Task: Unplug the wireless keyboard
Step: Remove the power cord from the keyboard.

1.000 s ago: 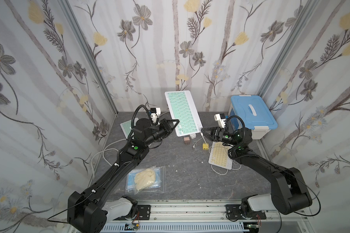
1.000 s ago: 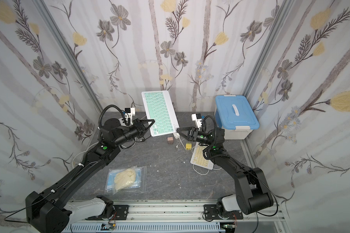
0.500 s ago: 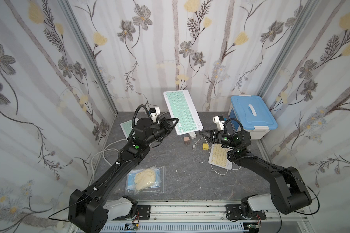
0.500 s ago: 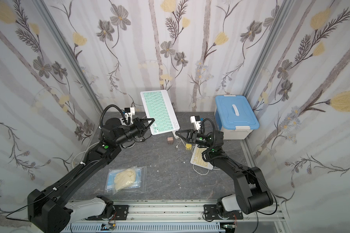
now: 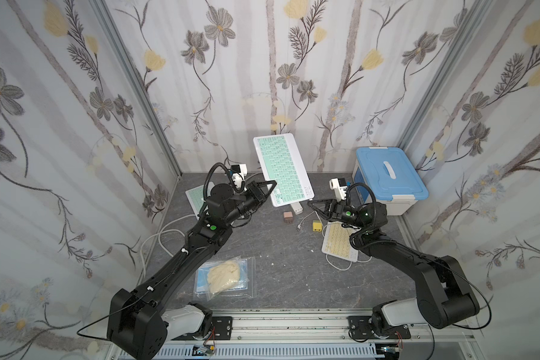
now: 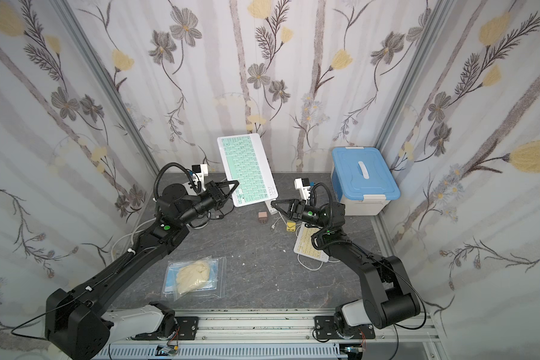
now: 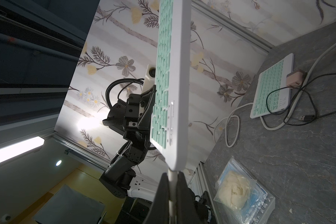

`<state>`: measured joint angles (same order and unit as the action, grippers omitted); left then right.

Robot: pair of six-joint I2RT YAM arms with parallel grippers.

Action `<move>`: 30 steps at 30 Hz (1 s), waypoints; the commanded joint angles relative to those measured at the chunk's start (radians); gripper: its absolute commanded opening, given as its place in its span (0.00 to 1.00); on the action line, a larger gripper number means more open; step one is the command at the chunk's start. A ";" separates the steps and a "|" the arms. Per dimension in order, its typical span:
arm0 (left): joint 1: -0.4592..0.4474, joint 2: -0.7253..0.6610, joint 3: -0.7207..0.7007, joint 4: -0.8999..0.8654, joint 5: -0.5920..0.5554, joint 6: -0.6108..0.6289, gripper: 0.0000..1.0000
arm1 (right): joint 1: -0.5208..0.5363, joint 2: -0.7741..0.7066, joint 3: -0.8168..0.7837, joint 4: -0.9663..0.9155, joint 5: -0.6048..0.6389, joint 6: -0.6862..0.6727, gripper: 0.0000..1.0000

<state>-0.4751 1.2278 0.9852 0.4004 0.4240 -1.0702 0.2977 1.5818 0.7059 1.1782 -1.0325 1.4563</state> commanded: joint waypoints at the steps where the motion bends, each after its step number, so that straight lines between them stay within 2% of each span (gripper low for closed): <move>1: 0.003 0.002 -0.011 0.184 -0.060 0.024 0.00 | 0.006 -0.007 -0.002 0.062 -0.025 -0.016 0.00; 8: 0.006 0.022 -0.024 0.252 -0.118 0.011 0.00 | 0.016 -0.024 -0.020 0.055 -0.041 -0.052 0.00; 17: 0.031 0.056 -0.076 0.330 -0.198 -0.097 0.00 | 0.042 -0.034 -0.028 -0.035 -0.038 -0.161 0.00; 22: 0.036 0.022 -0.140 0.380 -0.293 -0.139 0.00 | 0.016 -0.036 -0.034 -0.048 -0.046 -0.175 0.00; 30: 0.037 -0.015 -0.198 0.440 -0.407 -0.165 0.00 | 0.119 0.040 0.024 -0.042 -0.001 -0.173 0.00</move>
<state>-0.4484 1.2194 0.7944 0.6971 0.2665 -1.2163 0.3927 1.5898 0.7227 1.1023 -0.9348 1.3079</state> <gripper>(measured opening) 0.078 0.058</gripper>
